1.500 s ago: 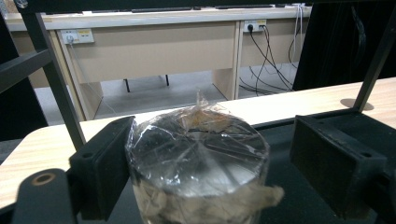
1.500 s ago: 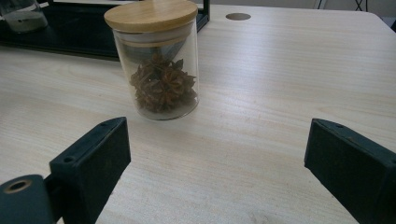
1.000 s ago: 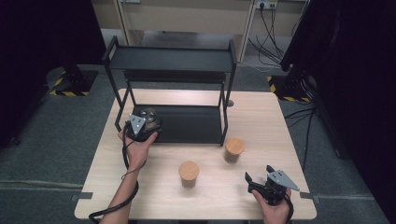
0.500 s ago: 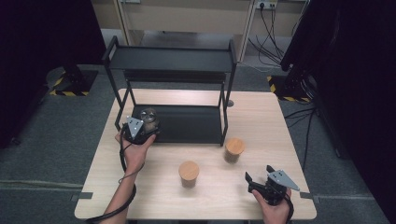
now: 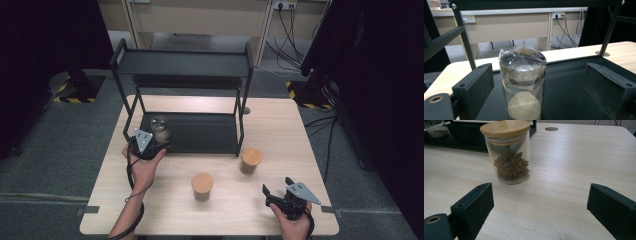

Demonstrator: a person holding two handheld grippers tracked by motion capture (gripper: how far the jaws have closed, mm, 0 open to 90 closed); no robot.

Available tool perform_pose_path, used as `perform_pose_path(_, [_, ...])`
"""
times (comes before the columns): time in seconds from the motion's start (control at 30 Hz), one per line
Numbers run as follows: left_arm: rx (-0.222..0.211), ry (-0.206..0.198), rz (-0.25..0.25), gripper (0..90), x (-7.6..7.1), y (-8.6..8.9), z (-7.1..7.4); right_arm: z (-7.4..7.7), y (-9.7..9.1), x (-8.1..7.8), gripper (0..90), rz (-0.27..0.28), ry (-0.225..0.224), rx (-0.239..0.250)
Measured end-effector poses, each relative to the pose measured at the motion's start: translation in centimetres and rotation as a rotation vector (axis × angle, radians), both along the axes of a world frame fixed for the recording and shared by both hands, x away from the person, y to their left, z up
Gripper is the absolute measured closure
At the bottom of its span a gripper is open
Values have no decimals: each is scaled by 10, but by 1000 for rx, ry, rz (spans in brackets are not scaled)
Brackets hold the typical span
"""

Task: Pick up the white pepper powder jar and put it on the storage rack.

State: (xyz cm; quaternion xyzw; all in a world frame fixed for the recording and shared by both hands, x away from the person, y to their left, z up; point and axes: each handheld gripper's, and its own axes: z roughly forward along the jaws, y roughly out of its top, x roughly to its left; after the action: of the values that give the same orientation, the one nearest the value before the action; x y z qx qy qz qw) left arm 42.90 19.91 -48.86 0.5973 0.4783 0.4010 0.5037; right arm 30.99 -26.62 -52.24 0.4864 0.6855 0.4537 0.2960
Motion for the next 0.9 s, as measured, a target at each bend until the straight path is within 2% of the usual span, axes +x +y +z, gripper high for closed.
perform_pose_path(0.23, [0, 6, -12, 89, -7, 0, -2, 0, 0, 0, 73, 0, 0, 0])
perform_pose_path(0.4, [-29, 15, -32, 88, -14, 0, -5, 0, 0, 0, 73, 0, -2, -2])
perform_pose_path(0.9, [-47, 10, -70, 85, -35, 3, -7, 0, 1, 0, 73, -1, -3, -3])
